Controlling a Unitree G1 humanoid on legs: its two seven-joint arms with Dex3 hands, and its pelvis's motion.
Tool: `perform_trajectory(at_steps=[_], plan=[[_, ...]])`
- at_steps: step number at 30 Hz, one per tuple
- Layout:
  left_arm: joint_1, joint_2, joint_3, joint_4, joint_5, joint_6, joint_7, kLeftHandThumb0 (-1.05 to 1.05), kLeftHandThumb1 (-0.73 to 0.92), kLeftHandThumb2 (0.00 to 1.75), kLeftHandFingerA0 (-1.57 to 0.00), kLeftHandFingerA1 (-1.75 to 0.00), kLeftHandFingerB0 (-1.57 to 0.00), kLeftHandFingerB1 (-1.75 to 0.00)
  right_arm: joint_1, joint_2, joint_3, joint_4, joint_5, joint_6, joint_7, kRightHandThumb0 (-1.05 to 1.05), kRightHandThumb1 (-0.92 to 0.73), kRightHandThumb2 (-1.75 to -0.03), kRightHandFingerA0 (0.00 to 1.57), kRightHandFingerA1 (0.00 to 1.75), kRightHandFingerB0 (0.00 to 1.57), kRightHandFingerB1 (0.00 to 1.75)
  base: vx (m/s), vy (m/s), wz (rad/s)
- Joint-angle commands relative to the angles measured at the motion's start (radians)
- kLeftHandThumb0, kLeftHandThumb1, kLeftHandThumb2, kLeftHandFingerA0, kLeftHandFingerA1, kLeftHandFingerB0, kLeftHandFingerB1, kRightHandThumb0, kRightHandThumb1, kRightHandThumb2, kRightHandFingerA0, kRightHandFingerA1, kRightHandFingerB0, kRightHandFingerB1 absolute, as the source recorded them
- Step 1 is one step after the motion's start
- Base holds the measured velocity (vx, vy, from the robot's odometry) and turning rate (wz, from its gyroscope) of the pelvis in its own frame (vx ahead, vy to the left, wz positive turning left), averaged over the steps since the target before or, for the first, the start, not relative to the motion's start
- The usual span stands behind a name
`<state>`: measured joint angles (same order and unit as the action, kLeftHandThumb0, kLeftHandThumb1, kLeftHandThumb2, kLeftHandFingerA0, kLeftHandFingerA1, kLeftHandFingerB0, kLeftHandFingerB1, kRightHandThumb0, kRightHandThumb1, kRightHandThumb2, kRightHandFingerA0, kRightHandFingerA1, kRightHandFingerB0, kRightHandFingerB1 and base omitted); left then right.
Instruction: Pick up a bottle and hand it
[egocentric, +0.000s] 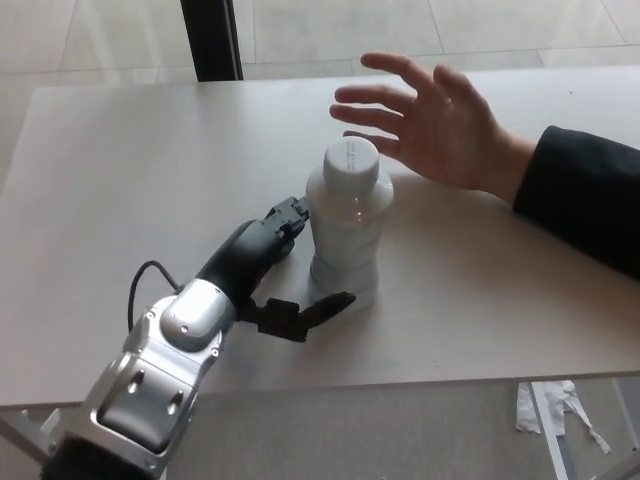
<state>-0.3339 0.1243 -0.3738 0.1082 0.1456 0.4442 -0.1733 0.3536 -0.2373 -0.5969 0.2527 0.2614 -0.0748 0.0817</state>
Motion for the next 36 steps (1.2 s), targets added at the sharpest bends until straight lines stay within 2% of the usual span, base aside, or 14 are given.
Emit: perform_trajectory(at_steps=[1, 9, 10, 16, 18, 19, 22, 23, 24, 28, 29, 30, 32, 36], plan=[[0.021, 0.004, -0.052, 0.047, 0.110, 0.058, 0.061, -0.91, 0.52, 0.93, 0.00, -0.21, 0.00, 0.00, 0.005, 0.001, 0.004, -0.020, 0.004, 0.024, -0.013, -0.75, -0.48, -0.83, 1.31, 1.43, 0.27, 0.57, 0.00, 0.000, 0.00], [0.027, -0.105, -0.005, 0.092, 0.113, -0.016, 0.177, -0.97, 0.57, 0.92, 0.00, -0.14, 0.00, 0.00, 0.005, 0.008, 0.004, -0.062, 0.012, 0.068, -0.025, -0.69, -0.59, -0.60, 1.13, 1.51, 0.33, 0.53, 0.00, 0.000, 0.00], [0.030, -0.127, 0.002, 0.098, 0.118, -0.038, 0.210, -0.92, 0.53, 0.87, 0.00, -0.15, 0.00, -0.04, 0.003, 0.006, 0.003, -0.057, 0.013, 0.065, -0.022, -0.76, -0.46, -0.91, 1.26, 1.35, 0.35, 0.61, 0.00, 0.000, 0.00], [0.048, -0.245, 0.050, 0.139, 0.141, -0.151, 0.398, -0.91, 0.55, 0.84, 0.00, -0.17, 0.00, 0.00, -0.014, 0.008, 0.000, -0.047, 0.018, 0.067, -0.023, -0.73, -0.56, -0.59, 1.16, 1.51, 0.35, 0.54, 0.00, 0.000, 0.00], [0.050, -0.290, 0.050, 0.210, 0.194, -0.252, 0.575, -0.73, 0.37, 0.73, -0.28, -0.68, 0.00, 0.00, -0.016, 0.006, 0.003, -0.046, 0.013, 0.066, -0.022, -0.60, -0.39, -0.92, 1.40, 1.42, 0.32, 0.62, 0.00, 0.000, 0.00], [0.050, -0.309, 0.057, 0.221, 0.196, -0.252, 0.603, -0.76, 0.40, 0.76, -0.27, -0.66, 0.00, 0.00, -0.019, 0.009, 0.001, -0.047, 0.018, 0.069, -0.024, -0.72, -0.56, -0.59, 1.14, 1.49, 0.36, 0.54, 0.00, 0.000, 0.00], [0.045, -0.352, 0.074, 0.235, 0.203, -0.231, 0.663, -0.79, 0.42, 0.77, -0.28, -0.63, 0.00, 0.00, -0.017, 0.005, 0.004, -0.049, 0.014, 0.064, -0.018, -0.71, -0.57, -0.59, 1.17, 1.52, 0.35, 0.52, 0.00, 0.000, 0.00], [0.039, -0.383, 0.092, 0.251, 0.191, -0.232, 0.692, -0.68, 0.40, 0.69, -0.40, -0.64, 0.00, 0.00, -0.019, 0.005, 0.002, -0.048, 0.016, 0.070, -0.019, -0.63, -0.41, -0.91, 1.31, 1.32, 0.35, 0.62, 0.00, 0.000, 0.00], [0.033, -0.407, 0.105, 0.264, 0.181, -0.233, 0.712, -0.66, 0.40, 0.69, -0.45, -0.65, 0.00, 0.00, -0.018, 0.006, 0.001, -0.051, 0.018, 0.071, -0.018, -0.70, -0.57, -0.59, 1.17, 1.42, 0.34, 0.52, 0.00, 0.000, 0.00], [0.008, -0.458, 0.127, 0.319, 0.189, -0.240, 0.789, -0.53, 0.48, 0.54, -0.82, -0.69, 0.00, 0.00, -0.016, 0.010, 0.002, -0.040, 0.014, 0.058, -0.016, -0.69, -0.59, -0.59, 1.15, 1.42, 0.35, 0.52, 0.00, 0.000, 0.00], [-0.007, -0.474, 0.129, 0.344, 0.199, -0.243, 0.823, -0.52, 0.49, 0.55, -0.99, -1.25, 0.00, 0.00, -0.016, 0.012, 0.004, -0.042, 0.010, 0.062, -0.023, -0.68, -0.58, -0.60, 1.14, 1.45, 0.36, 0.53, 0.00, 0.000, 0.00], [-0.020, -0.487, 0.132, 0.360, 0.203, -0.242, 0.843, -0.49, 0.50, 0.55, -1.06, -1.09, 0.00, 0.00, -0.014, 0.013, 0.006, -0.046, 0.007, 0.063, -0.026, -0.63, -0.43, -0.92, 1.30, 1.32, 0.35, 0.62, 0.00, 0.000, 0.00], [-0.039, -0.510, 0.132, 0.389, 0.204, -0.252, 0.865, -0.37, 0.49, 0.68, -1.07, -0.90, 0.00, -0.04, -0.011, 0.013, 0.009, -0.052, 0.003, 0.063, -0.027, -0.71, -0.59, -0.63, 1.06, 1.41, 0.34, 0.54, 0.00, 0.000, 0.00], [-0.078, -0.546, 0.121, 0.428, 0.189, -0.281, 0.878, -0.25, 0.69, 0.77, -1.19, -1.09, -0.10, -0.17, -0.022, 0.016, 0.009, -0.046, 0.008, 0.058, -0.025, -0.64, -0.43, -0.91, 1.28, 1.33, 0.35, 0.62, 0.00, 0.000, 0.00]])
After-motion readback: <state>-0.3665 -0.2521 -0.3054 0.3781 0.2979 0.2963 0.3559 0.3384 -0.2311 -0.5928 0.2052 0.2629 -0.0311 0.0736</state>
